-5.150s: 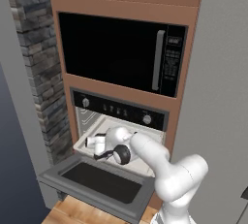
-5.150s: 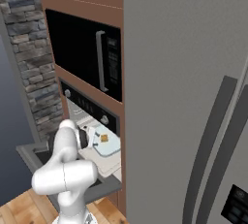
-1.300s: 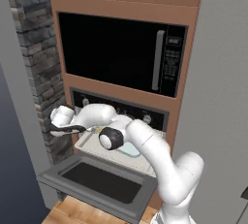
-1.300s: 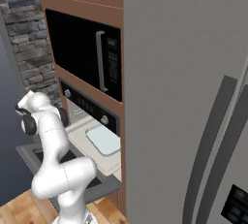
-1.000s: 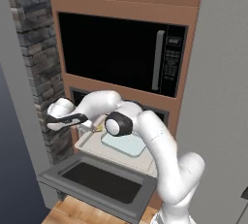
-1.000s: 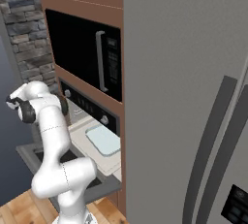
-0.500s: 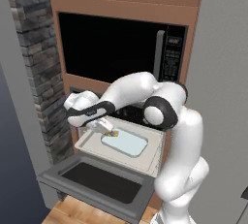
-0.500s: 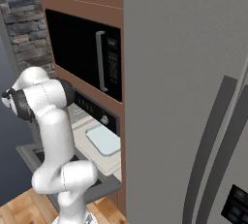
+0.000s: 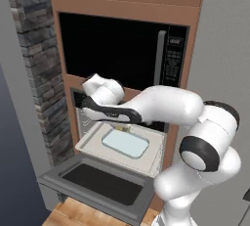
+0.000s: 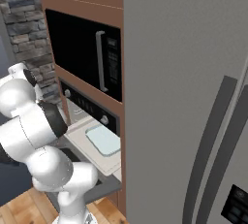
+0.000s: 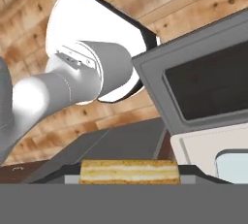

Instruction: Take the baked cake out of the oven and place it on the plate for cooling. Then close the oven door.

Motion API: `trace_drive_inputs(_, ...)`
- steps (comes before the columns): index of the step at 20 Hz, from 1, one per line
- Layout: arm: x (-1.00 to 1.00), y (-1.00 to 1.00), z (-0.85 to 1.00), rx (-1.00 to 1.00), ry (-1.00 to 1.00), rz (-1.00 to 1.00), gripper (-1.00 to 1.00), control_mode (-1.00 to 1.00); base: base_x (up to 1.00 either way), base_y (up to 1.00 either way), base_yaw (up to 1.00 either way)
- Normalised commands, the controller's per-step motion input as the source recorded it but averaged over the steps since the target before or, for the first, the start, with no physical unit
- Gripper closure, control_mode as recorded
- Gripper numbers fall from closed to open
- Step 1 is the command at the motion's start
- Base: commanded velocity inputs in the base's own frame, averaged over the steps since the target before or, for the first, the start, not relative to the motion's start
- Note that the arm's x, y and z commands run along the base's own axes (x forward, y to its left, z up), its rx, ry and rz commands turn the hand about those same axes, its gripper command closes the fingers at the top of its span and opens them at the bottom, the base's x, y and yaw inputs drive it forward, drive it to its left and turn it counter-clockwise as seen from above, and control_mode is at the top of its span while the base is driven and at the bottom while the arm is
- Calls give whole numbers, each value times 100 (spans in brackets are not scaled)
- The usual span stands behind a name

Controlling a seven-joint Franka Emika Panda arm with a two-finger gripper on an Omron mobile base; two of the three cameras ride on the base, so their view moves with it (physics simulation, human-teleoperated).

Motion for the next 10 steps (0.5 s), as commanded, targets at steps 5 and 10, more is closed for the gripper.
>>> trace_drive_inputs(5,0,-19,-1,2,7,0,100,-100,0,0,0)
trace_drive_inputs(10,0,0,-8,-1,4,0,100,100,-9,0,0)
